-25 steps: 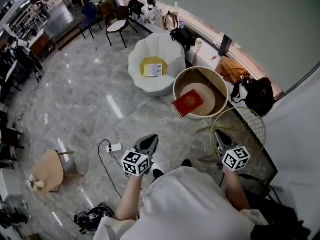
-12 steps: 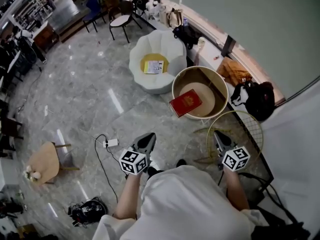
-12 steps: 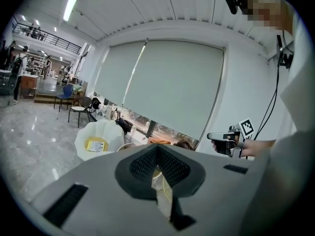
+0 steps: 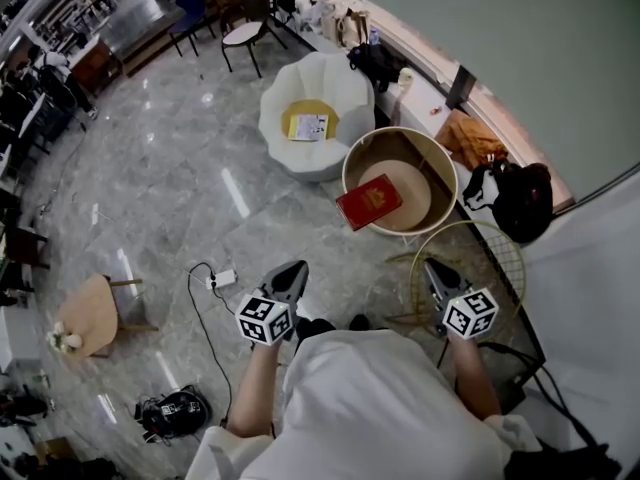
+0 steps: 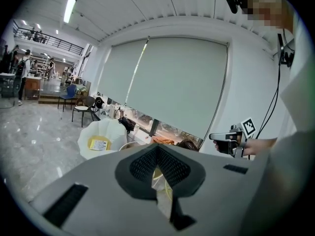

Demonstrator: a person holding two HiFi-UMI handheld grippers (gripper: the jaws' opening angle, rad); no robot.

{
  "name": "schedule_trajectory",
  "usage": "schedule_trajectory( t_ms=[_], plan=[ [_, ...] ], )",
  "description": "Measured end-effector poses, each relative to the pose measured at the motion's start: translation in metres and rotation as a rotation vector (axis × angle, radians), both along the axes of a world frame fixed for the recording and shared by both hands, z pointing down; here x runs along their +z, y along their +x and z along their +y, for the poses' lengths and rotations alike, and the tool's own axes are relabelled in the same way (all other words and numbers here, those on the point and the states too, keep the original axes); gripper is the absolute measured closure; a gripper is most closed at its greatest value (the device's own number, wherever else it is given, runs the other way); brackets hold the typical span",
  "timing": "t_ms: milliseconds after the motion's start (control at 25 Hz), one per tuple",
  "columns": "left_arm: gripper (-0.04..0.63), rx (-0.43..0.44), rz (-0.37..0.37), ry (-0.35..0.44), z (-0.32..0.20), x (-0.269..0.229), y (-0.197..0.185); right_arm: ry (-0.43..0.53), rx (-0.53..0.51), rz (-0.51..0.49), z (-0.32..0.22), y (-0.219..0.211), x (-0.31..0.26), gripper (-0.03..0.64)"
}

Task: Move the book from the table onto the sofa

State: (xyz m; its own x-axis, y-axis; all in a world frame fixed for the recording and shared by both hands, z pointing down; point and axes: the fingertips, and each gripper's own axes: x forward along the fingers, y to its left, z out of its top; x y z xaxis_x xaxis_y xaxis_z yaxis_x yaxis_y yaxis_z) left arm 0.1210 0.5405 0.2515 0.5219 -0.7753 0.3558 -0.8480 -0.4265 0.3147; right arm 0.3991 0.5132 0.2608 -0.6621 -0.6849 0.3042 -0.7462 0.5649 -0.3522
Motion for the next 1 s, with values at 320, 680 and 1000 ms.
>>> schedule_trajectory(
  t_ms=[320,680,1000],
  plan=[
    [0.594,0.003,-0.003,-0.018,-0.017,0.006,-0.005,-0.029,0.028,-0.013,-0.01,0.004,0.008,0.574],
    [0.594,0.069,0.003,-0.019,-0.059,0.01,-0.02,-0.052,0.102,-0.017,-0.039,-0.009,0.015,0.574],
    [0.594,0.14,0.001,-0.036,-0.106,0.019,-0.043,-0.08,0.157,-0.039,-0.078,-0.043,0.023,0.574]
  ],
)
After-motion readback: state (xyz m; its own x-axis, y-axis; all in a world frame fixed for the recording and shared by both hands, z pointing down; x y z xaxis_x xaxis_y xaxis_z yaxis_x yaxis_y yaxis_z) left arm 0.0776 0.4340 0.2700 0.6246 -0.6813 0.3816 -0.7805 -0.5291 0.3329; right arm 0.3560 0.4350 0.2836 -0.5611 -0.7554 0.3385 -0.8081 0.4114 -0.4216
